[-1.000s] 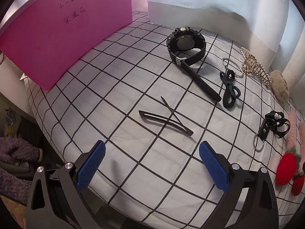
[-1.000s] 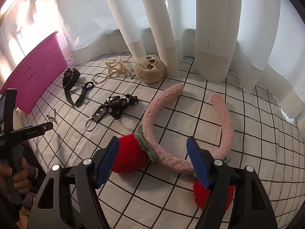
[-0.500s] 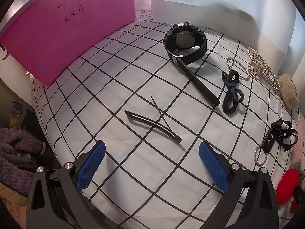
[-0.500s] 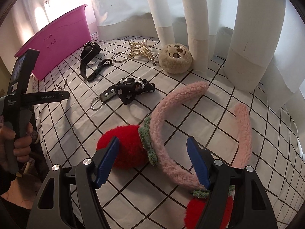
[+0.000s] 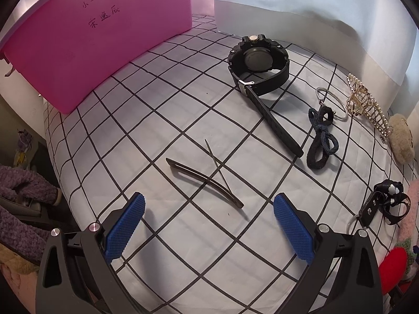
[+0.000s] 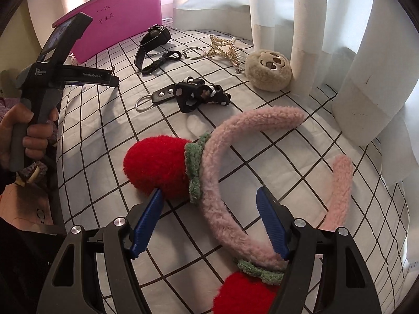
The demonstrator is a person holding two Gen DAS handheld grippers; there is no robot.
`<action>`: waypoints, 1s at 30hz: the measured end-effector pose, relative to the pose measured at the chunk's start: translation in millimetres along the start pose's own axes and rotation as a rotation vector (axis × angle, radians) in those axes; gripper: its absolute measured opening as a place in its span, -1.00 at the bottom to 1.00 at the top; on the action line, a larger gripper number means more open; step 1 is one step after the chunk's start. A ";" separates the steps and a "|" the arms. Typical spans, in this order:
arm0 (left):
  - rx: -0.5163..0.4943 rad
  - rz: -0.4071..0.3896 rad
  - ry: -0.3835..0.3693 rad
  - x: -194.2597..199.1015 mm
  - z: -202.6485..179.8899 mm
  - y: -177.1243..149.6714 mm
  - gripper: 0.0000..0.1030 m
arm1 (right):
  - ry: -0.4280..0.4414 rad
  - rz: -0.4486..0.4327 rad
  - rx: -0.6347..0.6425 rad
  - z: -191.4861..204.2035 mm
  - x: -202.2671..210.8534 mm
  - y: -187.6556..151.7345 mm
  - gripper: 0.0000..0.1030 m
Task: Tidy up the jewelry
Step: 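Grasp black hair clips with left tool while right tool grasps pink headband, then lift hair clips and headband with both tools and carry over pink tub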
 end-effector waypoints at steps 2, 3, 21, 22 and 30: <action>0.013 0.000 -0.013 -2.2 1.3 1.5 0.89 | -0.002 -0.013 0.003 1.2 -0.7 1.4 0.35; 0.023 0.001 -0.026 -3.3 2.6 1.7 0.89 | 0.001 -0.016 0.002 1.9 -1.4 1.8 0.35; 0.067 -0.043 -0.051 -8.3 9.1 20.8 0.67 | -0.080 -0.075 -0.002 11.1 -11.7 1.9 0.42; 0.060 -0.048 -0.053 -7.3 8.1 21.8 0.56 | -0.082 -0.073 -0.010 10.6 -12.1 2.8 0.41; -0.008 -0.078 -0.063 3.4 0.5 19.1 -0.70 | -0.141 -0.089 -0.002 26.8 -8.8 3.9 -0.24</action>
Point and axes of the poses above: each gripper's, at about its wrist camera, not at the fingertips, and x roughly against the way its jaws point, z to its left, y to its top, the point moved 9 cm from there along -x, roughly the way its jaws point, and after that the axes turned 12 degrees about z, right-handed, at the moved point
